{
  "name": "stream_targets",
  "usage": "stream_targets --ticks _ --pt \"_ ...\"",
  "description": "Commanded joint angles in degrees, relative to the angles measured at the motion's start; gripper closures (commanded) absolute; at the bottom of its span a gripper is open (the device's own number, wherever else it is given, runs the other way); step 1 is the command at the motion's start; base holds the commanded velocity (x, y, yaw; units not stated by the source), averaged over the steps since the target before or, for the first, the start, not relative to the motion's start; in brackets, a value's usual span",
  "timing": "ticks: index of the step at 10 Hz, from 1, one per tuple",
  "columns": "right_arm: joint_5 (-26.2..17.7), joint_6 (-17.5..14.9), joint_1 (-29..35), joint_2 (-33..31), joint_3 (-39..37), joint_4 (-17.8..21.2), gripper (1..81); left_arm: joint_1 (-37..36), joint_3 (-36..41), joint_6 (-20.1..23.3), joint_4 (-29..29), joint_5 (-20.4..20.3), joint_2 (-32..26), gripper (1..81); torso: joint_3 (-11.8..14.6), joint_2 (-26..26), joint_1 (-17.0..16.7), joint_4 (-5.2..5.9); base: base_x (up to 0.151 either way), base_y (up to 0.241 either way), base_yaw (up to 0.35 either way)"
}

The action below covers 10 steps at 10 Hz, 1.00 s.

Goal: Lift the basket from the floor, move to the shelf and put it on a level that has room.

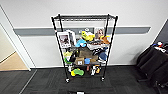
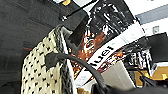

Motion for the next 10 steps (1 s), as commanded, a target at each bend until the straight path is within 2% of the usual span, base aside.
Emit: stream_targets --ticks 1,6,7,10 --pt "-1.33 0.36 5.46 -1.66 4.28 -3.18 81.1 -6.17 4.12 0.13 1.16 0.50 -1.79 81.1 3.51 0.00 0.00 0.00 0.000 0.000 0.000" --pt "-1.33 0.36 5.46 -1.66 4.37 -3.18 81.1 -6.17 4.30 0.22 1.24 0.68 -1.96 81.1 9.59 -0.17 -0.11 0.00 0.000 0.000 0.000" --pt "-1.33 0.36 5.46 -1.75 4.37 -3.18 81.1 -6.17 4.30 0.31 1.24 0.68 -1.78 81.1 7.41 -0.17 -0.13 0.00 0.000 0.000 0.000" --pt "-1.33 0.36 5.46 -1.66 4.37 -3.27 81.1 -6.17 4.39 0.31 1.24 0.68 -1.69 81.1 8.83 -0.26 -0.22 0.00 0.000 0.000 0.000"
